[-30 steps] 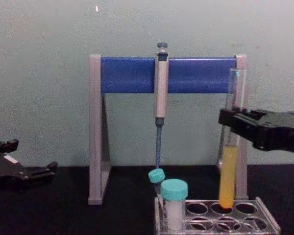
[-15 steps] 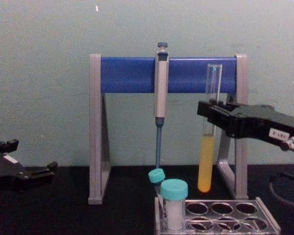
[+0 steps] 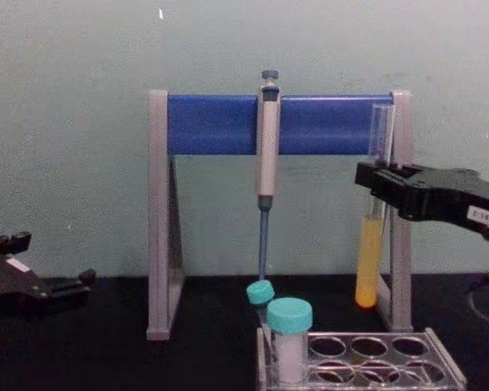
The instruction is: Pick up the test tube from the test tube rack, shake it, then place it back into the test tube rack.
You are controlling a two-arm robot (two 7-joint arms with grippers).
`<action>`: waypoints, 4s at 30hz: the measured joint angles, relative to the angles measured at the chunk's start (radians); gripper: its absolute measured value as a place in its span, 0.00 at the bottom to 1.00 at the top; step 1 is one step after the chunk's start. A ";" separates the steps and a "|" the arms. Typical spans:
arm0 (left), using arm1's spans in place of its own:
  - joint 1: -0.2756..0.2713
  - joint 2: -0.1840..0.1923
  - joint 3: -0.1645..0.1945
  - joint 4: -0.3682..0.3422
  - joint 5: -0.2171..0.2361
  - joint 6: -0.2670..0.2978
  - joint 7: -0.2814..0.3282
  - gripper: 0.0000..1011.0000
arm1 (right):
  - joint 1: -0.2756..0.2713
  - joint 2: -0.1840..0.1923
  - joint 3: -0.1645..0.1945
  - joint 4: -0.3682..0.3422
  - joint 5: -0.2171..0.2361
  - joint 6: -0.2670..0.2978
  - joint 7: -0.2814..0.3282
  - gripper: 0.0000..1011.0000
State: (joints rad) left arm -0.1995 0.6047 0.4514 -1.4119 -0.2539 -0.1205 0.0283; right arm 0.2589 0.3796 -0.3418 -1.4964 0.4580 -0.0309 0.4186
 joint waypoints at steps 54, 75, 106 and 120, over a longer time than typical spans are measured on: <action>0.000 0.000 0.000 0.000 0.000 0.000 0.000 1.00 | -0.141 0.069 0.015 -0.156 0.014 0.007 -0.001 0.22; 0.000 0.000 0.000 0.000 0.000 0.000 0.000 1.00 | -0.104 0.041 0.007 -0.087 -0.005 -0.008 0.008 0.22; 0.000 0.000 0.000 0.000 0.000 0.000 0.000 1.00 | -0.095 0.017 -0.011 -0.010 -0.020 -0.025 0.021 0.22; 0.000 0.000 0.000 0.000 0.000 0.000 0.000 1.00 | -0.106 0.005 -0.011 0.011 -0.025 -0.027 0.016 0.22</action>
State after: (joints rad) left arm -0.1996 0.6046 0.4514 -1.4119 -0.2539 -0.1205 0.0283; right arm 0.1530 0.3844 -0.3528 -1.4851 0.4333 -0.0582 0.4347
